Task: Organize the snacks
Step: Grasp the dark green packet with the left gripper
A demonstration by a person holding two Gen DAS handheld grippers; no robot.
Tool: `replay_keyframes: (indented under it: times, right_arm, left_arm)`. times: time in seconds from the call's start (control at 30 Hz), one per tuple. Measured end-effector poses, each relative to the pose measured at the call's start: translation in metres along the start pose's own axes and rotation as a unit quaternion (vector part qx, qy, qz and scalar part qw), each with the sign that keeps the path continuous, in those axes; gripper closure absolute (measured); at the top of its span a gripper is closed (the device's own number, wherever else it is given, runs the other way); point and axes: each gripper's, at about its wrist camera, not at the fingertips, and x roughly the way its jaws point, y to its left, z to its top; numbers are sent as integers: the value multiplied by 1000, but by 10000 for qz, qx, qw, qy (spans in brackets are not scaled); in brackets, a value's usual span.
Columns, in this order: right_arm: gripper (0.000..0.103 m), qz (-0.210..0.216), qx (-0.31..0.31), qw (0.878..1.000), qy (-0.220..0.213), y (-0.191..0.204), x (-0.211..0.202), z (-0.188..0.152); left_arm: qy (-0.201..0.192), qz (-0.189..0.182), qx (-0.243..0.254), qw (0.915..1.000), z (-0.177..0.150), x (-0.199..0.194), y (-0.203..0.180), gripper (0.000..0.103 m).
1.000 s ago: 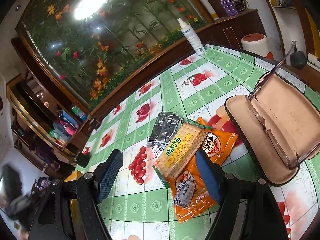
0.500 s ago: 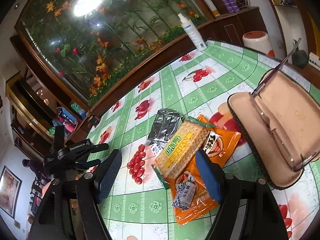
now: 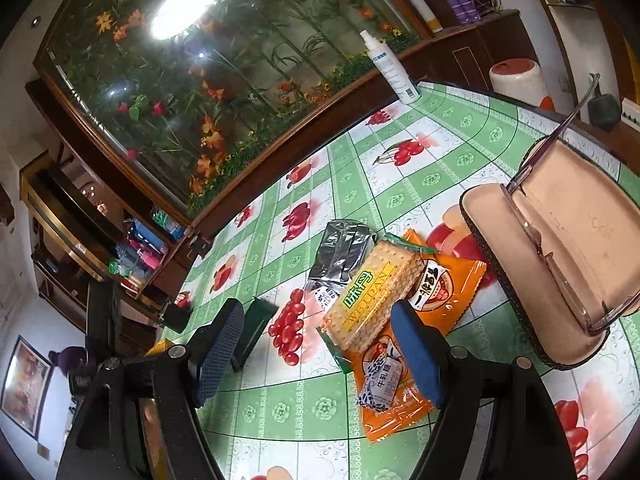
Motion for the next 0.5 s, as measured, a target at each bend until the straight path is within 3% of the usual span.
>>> replay_keyframes:
  times: [0.13, 0.2, 0.27, 0.33, 0.5]
  right_arm:
    - [23, -66, 42, 10000, -36, -3, 0, 1]
    - [23, -87, 72, 9999, -45, -5, 0, 2]
    - [23, -122, 77, 9999, -33, -6, 1, 3]
    - [23, -132, 86, 9999, -9, -7, 2, 3]
    - [23, -234, 106, 9997, 36, -9, 4, 2]
  left_arm:
    - [265, 95, 36, 9996, 11, 32, -8, 21]
    - [62, 370, 229, 9990, 9, 41, -19, 21]
    - [-83, 520, 399, 9978, 3, 43, -27, 30]
    - [-219, 762, 570, 9952, -3, 41, -35, 56]
    - [-540, 967, 189, 9937, -33, 24, -26, 59]
